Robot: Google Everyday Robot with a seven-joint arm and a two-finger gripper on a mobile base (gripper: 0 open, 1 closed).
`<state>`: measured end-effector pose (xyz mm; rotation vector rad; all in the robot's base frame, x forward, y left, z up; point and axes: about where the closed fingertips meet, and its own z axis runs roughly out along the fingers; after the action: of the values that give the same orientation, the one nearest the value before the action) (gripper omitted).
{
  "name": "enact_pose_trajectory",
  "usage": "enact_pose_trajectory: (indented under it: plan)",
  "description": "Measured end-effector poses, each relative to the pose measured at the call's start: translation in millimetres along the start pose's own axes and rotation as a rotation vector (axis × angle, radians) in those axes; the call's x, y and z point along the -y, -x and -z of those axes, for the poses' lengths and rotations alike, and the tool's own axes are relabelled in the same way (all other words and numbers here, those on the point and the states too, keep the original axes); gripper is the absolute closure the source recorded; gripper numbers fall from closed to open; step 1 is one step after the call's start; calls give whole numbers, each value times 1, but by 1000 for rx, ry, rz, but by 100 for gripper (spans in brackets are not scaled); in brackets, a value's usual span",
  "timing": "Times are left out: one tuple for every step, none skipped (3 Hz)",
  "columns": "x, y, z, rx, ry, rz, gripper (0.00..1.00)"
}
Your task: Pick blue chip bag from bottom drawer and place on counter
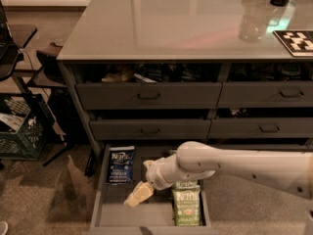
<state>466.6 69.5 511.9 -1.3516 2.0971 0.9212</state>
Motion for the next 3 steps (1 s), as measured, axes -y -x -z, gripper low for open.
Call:
enact_pose_trajectory:
  plan:
    - [47, 0, -31, 35, -67, -21, 0]
    - [105, 3, -54, -2, -110, -28, 0]
    - [105, 3, -54, -2, -110, -28, 0]
